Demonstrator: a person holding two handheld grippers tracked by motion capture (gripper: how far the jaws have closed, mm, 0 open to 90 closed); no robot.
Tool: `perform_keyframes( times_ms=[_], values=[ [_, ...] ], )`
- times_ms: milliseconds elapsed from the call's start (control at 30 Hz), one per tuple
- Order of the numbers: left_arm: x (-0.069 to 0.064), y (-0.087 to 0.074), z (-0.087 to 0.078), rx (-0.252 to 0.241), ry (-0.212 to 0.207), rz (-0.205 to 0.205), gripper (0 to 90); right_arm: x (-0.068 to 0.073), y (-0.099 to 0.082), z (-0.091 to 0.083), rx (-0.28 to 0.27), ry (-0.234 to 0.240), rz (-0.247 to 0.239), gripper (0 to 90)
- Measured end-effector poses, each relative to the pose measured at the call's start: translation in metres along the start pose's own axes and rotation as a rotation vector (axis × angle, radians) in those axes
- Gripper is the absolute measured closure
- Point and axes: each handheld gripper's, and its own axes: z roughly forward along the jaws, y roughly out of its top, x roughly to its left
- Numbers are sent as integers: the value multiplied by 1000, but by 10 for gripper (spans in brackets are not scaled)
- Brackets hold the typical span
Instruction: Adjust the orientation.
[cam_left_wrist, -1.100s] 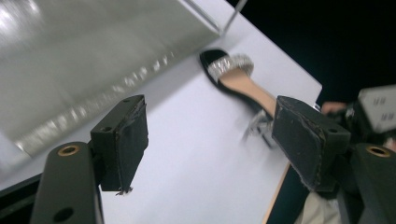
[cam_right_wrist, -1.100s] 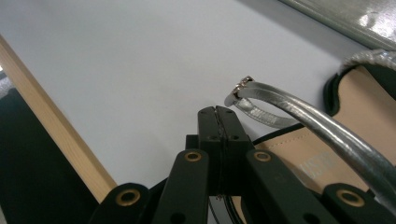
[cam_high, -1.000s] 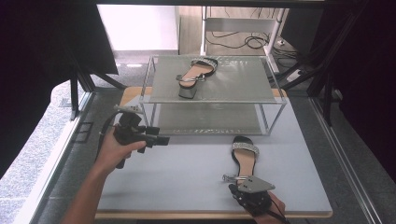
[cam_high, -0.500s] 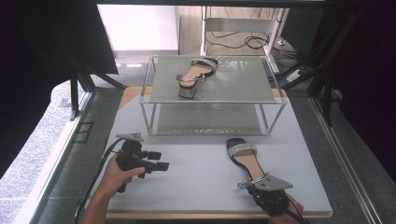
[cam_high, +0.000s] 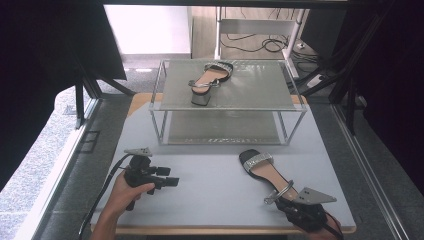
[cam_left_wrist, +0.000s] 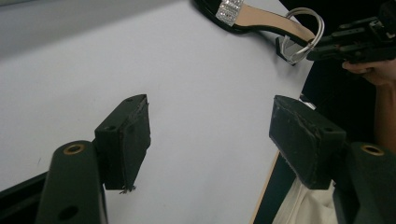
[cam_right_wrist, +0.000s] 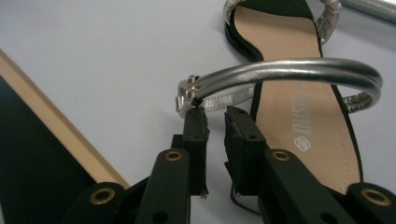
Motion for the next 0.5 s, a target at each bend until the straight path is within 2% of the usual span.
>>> perform_keyframes(
  times_ms=[100,233,333,433,500],
  values=[
    [2,-2,-1,-5,-1,-5,294,2,-7,-10,-24,7,-3,725],
    [1,-2,-3,-11,-1,-5,294,2,-12,-24,-49,45,11,634],
    [1,-2,-2,-7,8,-6,294,4,-11,-40,-105,85,3,556],
    [2,-2,-2,-6,12,-14,294,5,-3,-52,-136,58,-9,512],
    [2,-1,-1,-8,16,-18,294,2,7,-57,-147,21,-12,483]
  ],
)
